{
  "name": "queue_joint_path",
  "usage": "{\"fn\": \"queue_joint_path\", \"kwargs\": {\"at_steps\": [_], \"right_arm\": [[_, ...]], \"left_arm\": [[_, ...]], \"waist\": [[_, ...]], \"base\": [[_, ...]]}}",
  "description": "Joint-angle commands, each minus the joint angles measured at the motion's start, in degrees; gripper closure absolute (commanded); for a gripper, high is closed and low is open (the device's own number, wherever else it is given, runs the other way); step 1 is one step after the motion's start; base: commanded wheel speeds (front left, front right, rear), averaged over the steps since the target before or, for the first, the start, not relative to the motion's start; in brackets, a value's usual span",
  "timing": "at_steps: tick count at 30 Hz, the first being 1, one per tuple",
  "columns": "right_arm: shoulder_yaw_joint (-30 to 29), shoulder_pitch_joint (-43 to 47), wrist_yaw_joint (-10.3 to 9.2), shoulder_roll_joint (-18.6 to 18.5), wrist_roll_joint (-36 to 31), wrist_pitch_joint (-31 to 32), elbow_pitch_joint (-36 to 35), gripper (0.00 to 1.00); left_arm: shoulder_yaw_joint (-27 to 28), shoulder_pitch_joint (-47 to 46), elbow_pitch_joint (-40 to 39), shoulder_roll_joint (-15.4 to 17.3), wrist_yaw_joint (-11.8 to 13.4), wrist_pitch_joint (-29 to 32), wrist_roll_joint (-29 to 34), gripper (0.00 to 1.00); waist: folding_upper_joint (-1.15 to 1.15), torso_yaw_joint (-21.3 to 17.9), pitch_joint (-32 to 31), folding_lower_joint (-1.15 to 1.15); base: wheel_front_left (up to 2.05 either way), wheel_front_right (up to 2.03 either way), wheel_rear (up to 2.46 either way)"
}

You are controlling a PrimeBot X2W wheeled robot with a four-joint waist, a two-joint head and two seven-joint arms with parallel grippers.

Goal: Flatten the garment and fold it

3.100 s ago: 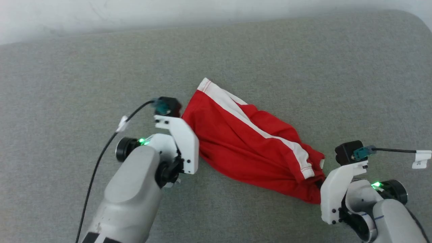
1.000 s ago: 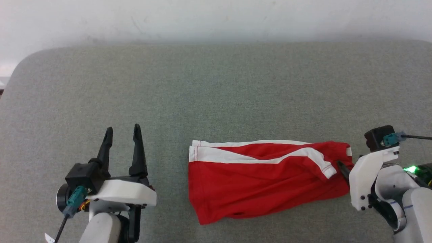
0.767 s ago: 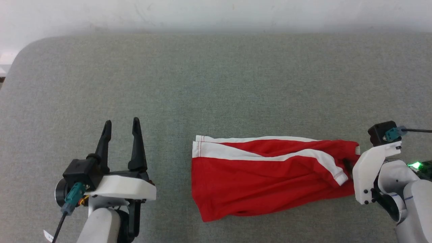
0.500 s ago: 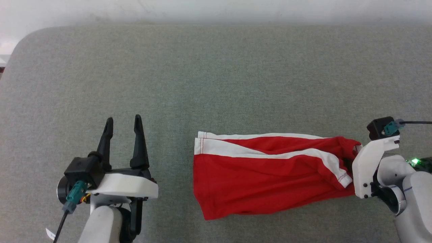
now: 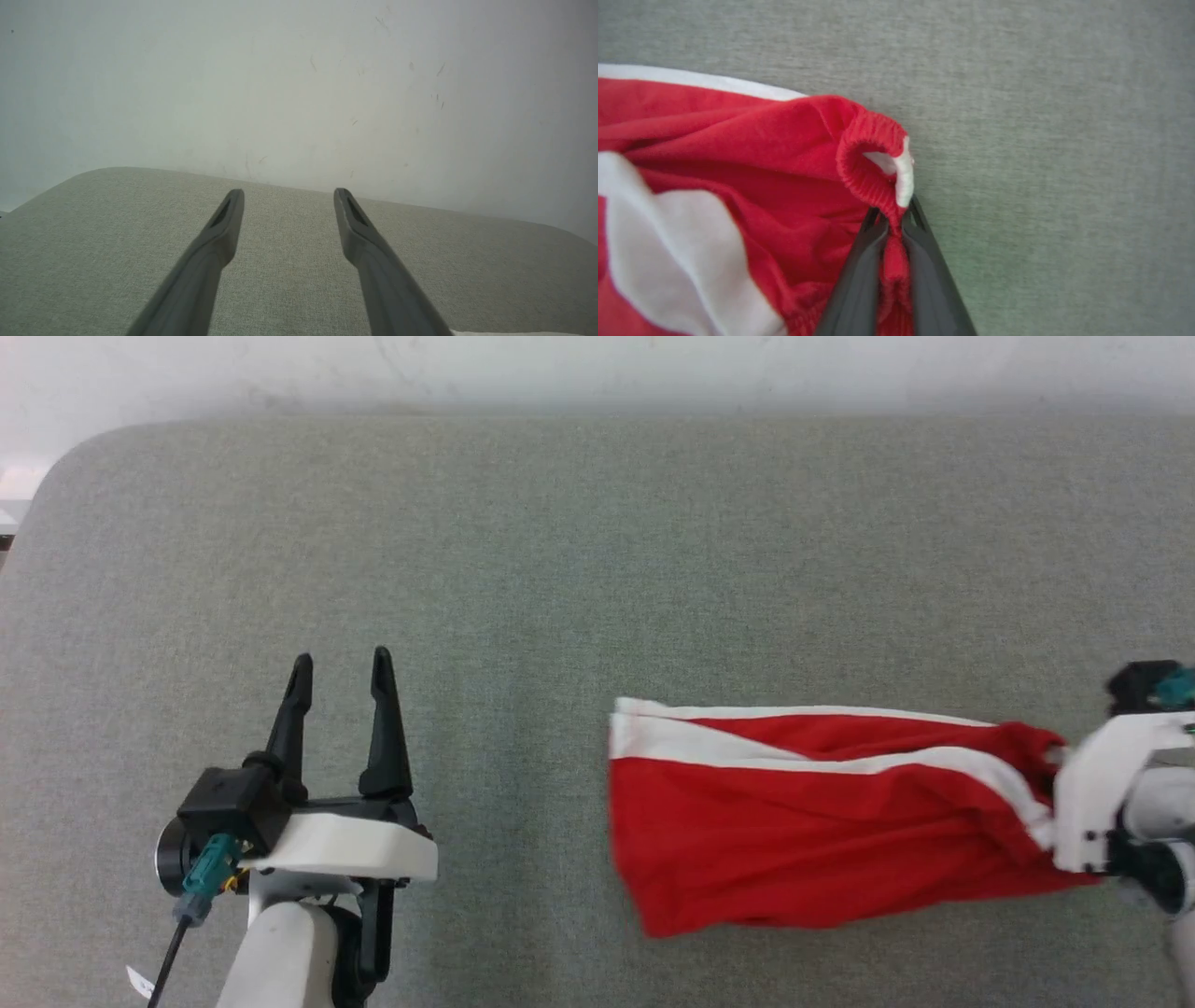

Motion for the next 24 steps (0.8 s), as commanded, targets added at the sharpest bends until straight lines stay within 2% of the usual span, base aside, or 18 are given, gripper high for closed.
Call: {"fn": "queue_joint_path", "kwargs": {"at_steps": [1, 7, 11, 13, 20, 24], "right_arm": [[-1.65, -0.57, -0.15, -1.34, -1.07, 0.52, 1.56, 1.0], [-9.0, -2.08, -0.15, -2.5, -6.74, 1.82, 5.86, 1.0], [-9.77, -2.33, -0.15, -2.05, -8.35, 5.15, 6.37, 1.0], [-9.71, -1.99, -0.15, -0.85, -6.35, 9.25, 5.57, 1.0], [-5.94, 2.41, -0.15, 2.1, 5.58, 22.47, -7.39, 1.0], [-2.35, 5.1, -0.15, 3.58, 9.17, 25.51, -16.42, 1.0]], "left_arm": [[0.22, -0.04, 0.02, -0.08, -0.32, -0.27, 0.68, 0.0], [0.39, 0.35, 0.78, -0.41, -0.61, -0.27, 1.12, 0.0], [0.66, 1.04, 1.24, -0.56, -0.8, -0.27, 1.17, 0.0], [0.76, 1.49, 1.49, -0.68, -0.93, -0.27, 1.08, 0.0], [0.89, 3.0, 1.75, -1.31, -0.94, -0.27, 0.55, 0.0], [0.96, 3.31, 1.55, -1.5, -1.04, -0.27, 0.49, 0.0]], "waist": [[0.0, -0.02, -0.03, 0.0], [0.0, -0.2, -0.27, 0.0], [0.0, -0.39, -1.21, 0.0], [0.0, -0.51, -1.96, 0.0], [0.0, -0.96, -4.21, 0.0], [0.0, -1.14, -4.61, 0.0]], "base": [[0.0, 0.0, 0.0], [0.0, 0.0, 0.0], [0.0, 0.0, 0.0], [0.0, 0.0, 0.0], [0.0, 0.0, 0.0], [0.0, 0.0, 0.0]]}}
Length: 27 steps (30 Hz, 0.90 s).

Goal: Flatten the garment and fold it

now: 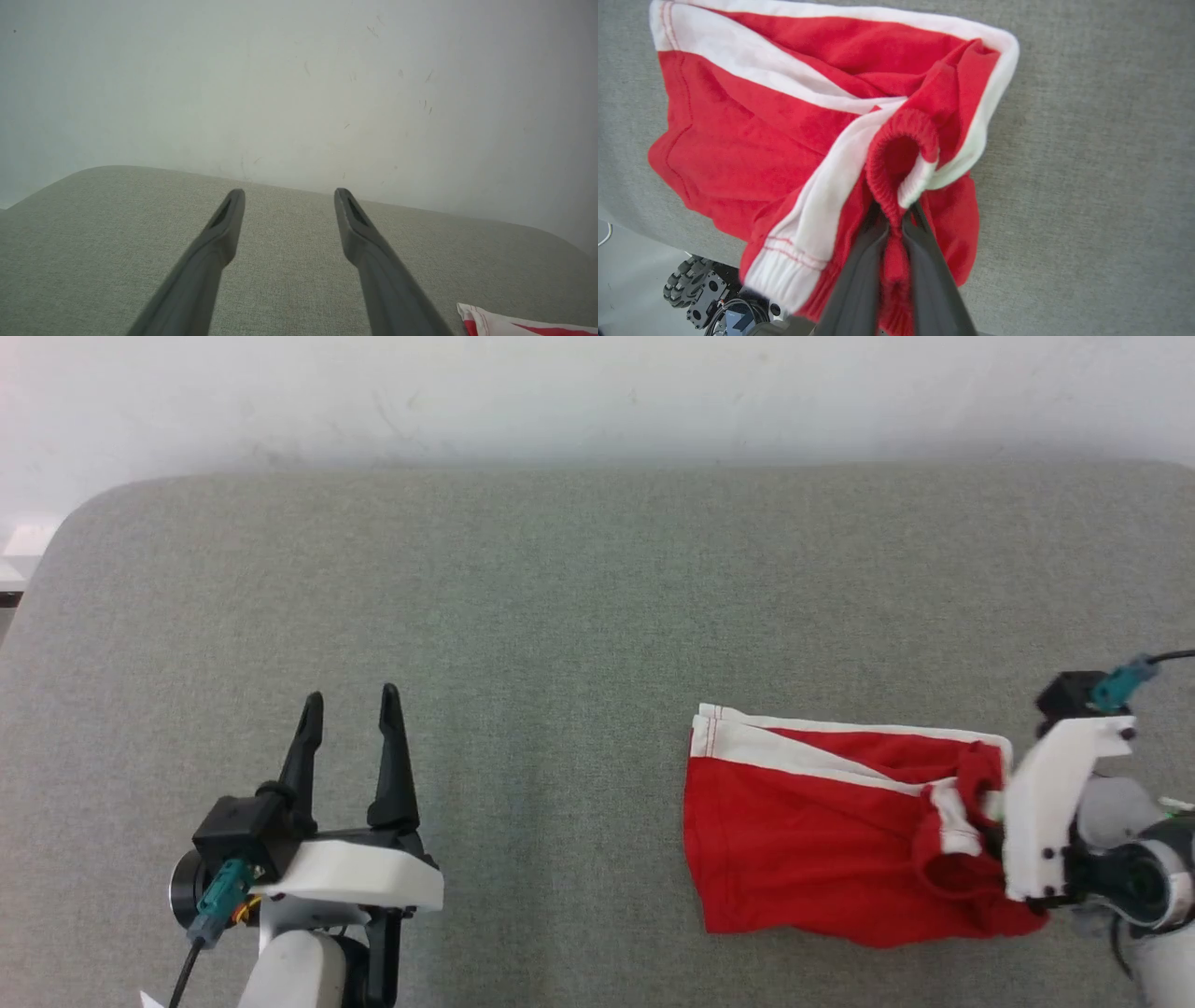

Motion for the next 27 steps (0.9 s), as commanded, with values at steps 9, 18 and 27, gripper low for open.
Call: {"fn": "queue_joint_path", "kwargs": {"at_steps": [9, 18, 27], "right_arm": [[11.26, -0.27, -0.05, 4.28, 0.23, -1.19, -6.43, 1.0], [18.64, -6.03, -0.05, 9.01, -3.3, -7.25, 0.35, 1.0], [23.26, -10.08, -0.05, 10.86, -7.27, -15.1, 8.51, 0.5]], "left_arm": [[0.2, 0.01, 0.08, -0.4, -1.26, -0.27, 0.01, 0.0], [0.32, 0.2, 0.54, -0.74, -1.7, -0.27, 0.0, 0.0], [0.64, 0.03, 0.5, -1.05, -1.62, -0.27, 0.25, 0.0]], "waist": [[0.0, 1.1, 0.53, 0.01], [0.0, 3.06, 1.62, 0.01], [0.0, 3.82, 2.14, 0.01]], "base": [[0.0, 0.0, 0.0], [0.0, 0.0, 0.0], [0.0, 0.0, 0.0]]}}
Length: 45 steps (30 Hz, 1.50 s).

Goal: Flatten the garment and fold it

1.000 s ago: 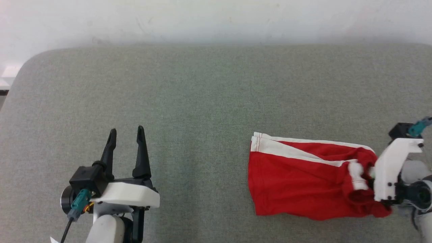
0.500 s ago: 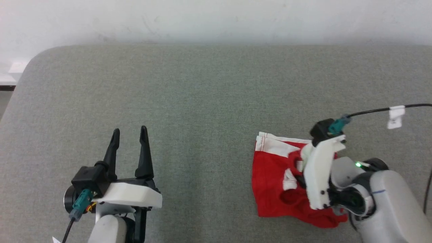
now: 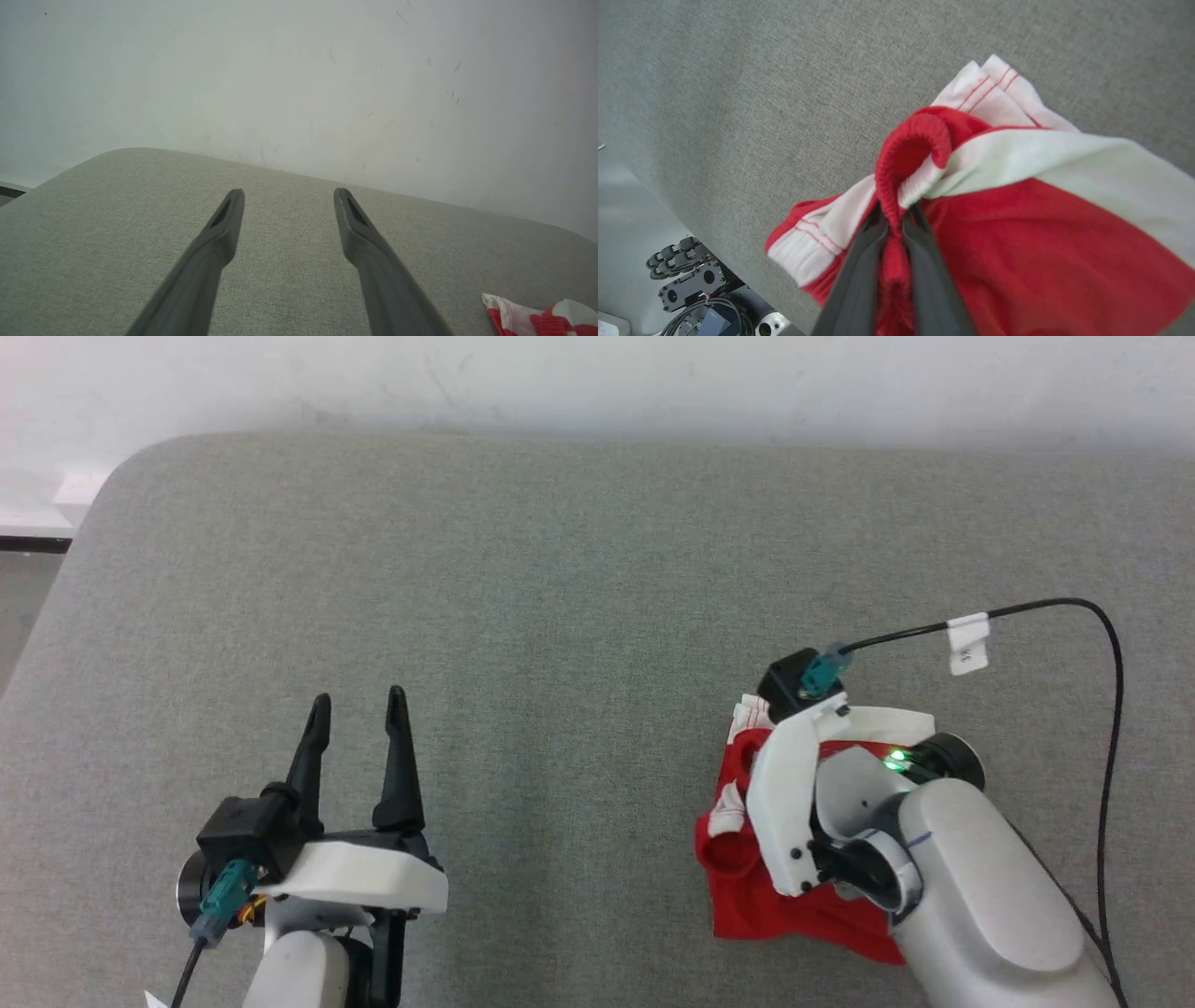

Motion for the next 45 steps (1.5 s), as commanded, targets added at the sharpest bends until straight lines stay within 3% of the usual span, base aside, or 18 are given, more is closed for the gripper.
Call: {"fn": "queue_joint_path", "kwargs": {"at_steps": [1, 10, 15, 21, 26, 33, 45], "right_arm": [[1.52, -1.74, -0.05, 0.3, -1.54, -1.83, 0.95, 0.0], [8.78, -4.87, -0.05, -0.96, -1.07, -4.97, -1.67, 0.0], [8.39, -4.51, -0.05, -3.02, 0.22, -5.18, -6.94, 0.0], [-1.69, 1.79, -0.05, -6.23, -2.51, -6.49, -15.18, 0.0], [-7.95, 9.37, -0.05, -6.86, -6.62, -5.96, -17.56, 0.0], [-9.62, 13.62, -0.05, -3.72, -10.27, -8.32, -14.39, 0.0], [-9.19, 10.79, -0.05, -1.36, -14.84, -13.41, 1.3, 0.0]], "left_arm": [[0.22, 0.16, -0.08, -0.31, -0.13, -0.27, 0.28, 0.0], [0.83, 0.38, 0.33, -0.4, -0.57, -0.27, 0.56, 0.0], [1.0, 0.71, 0.34, -0.36, -0.68, -0.27, 0.97, 0.0], [1.3, 1.17, -0.11, -0.31, -0.7, -0.27, 1.53, 0.0], [1.35, 1.57, -0.87, -0.33, -0.63, -0.27, 2.05, 0.0], [1.15, 1.58, -1.35, -0.41, -0.44, -0.27, 2.45, 0.0], [1.1, 1.5, -1.07, -0.47, -0.48, -0.27, 2.71, 0.0]], "waist": [[0.0, -0.12, -0.01, 0.0], [0.0, -2.4, -1.16, 0.0], [0.0, -3.9, -2.05, 0.0], [0.0, -5.47, -2.99, 0.0], [0.0, -6.01, -2.54, 0.0], [0.0, -5.55, -1.33, 0.0], [0.0, -4.28, -0.76, 0.0]], "base": [[0.0, 0.0, 0.0], [0.0, 0.0, 0.0], [0.0, 0.0, 0.0], [0.0, 0.0, 0.0], [0.0, 0.0, 0.0], [0.0, 0.0, 0.0], [0.0, 0.0, 0.0]]}}
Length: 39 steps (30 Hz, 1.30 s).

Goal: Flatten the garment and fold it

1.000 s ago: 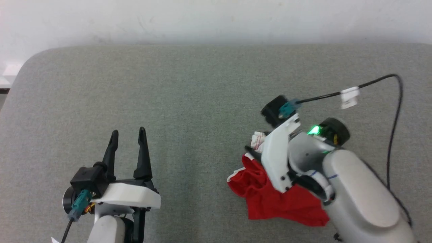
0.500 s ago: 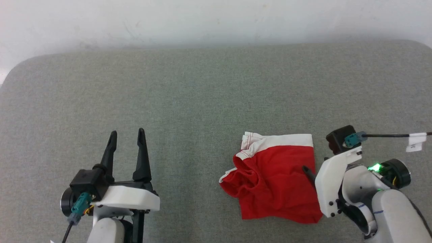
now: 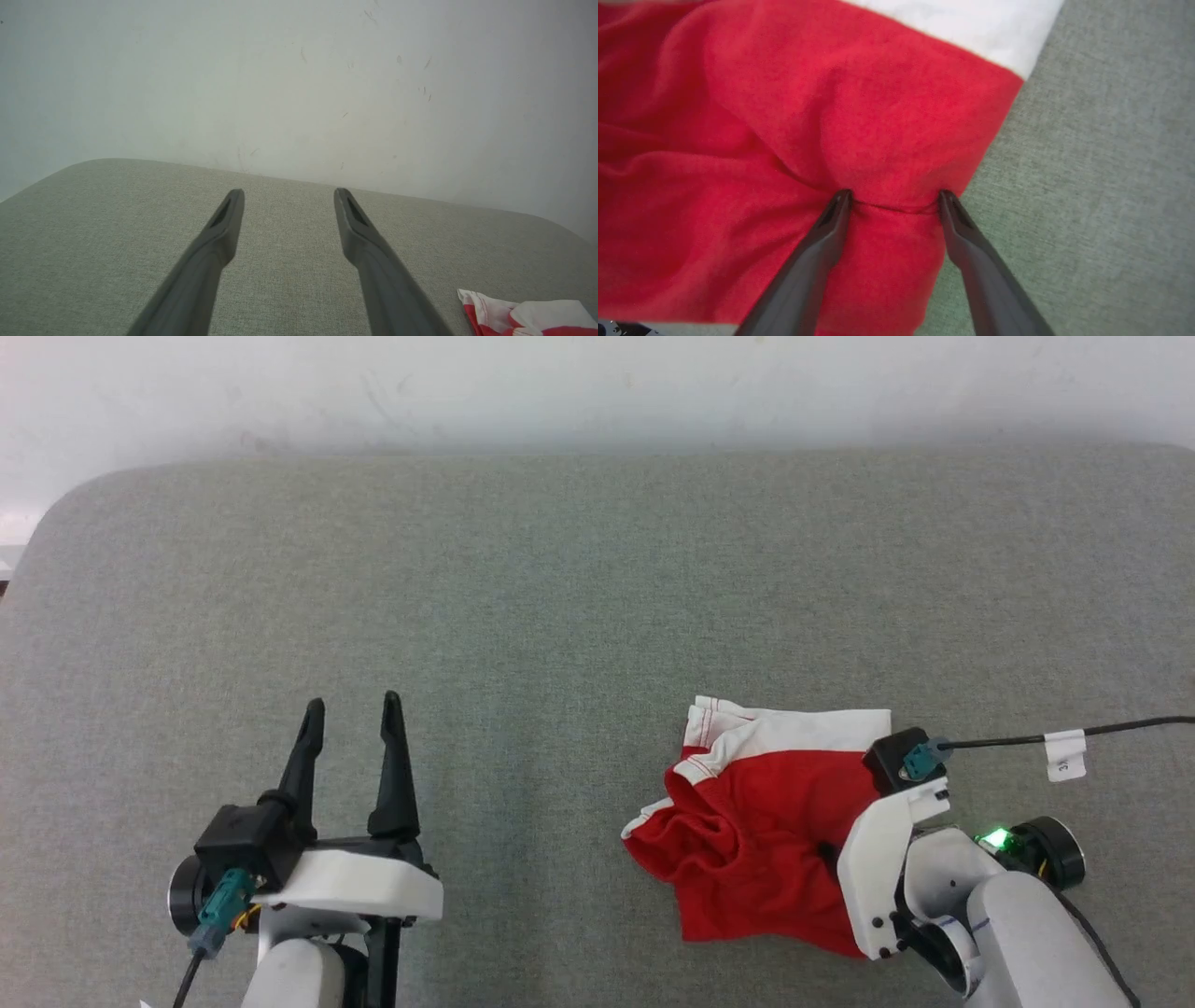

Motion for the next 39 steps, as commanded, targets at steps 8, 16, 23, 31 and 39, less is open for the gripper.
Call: {"fn": "queue_joint_path", "kwargs": {"at_steps": [8, 16, 23, 31, 39], "right_arm": [[3.67, -3.56, -0.05, -1.25, 0.56, -0.89, 6.69, 1.0], [15.71, -9.93, -0.05, -10.14, 4.79, -0.88, 4.29, 1.0], [25.61, -19.32, -0.05, -19.32, 8.29, -3.61, 4.45, 1.0], [28.65, -28.28, -0.05, -25.93, 9.46, -10.51, 11.31, 1.0], [25.59, -34.35, -0.05, -28.47, 8.51, -18.01, 21.81, 1.0]], "left_arm": [[0.32, 0.75, -0.2, -0.15, 0.24, -0.27, 0.66, 0.0], [1.71, 1.37, -2.77, 0.33, 0.69, -0.27, 0.68, 0.0], [1.92, -1.12, -5.57, 1.28, 1.37, -0.03, 1.66, 0.0], [1.38, -4.47, -9.71, 3.1, 2.27, 2.47, 3.62, 0.0], [1.74, -5.31, -13.89, 5.63, 3.05, 5.94, 5.3, 0.0]], "waist": [[0.0, -1.09, 0.05, 0.0], [0.0, -12.11, 2.68, 0.0], [0.0, -23.24, 7.79, 0.0], [0.0, -26.51, 14.99, 0.0], [0.0, -25.32, 20.6, 0.0]], "base": [[0.0, 0.0, 0.0], [0.0, 0.0, 0.0], [0.0, 0.0, 0.0], [0.0, 0.0, 0.0], [0.0, 0.0, 0.0]]}}
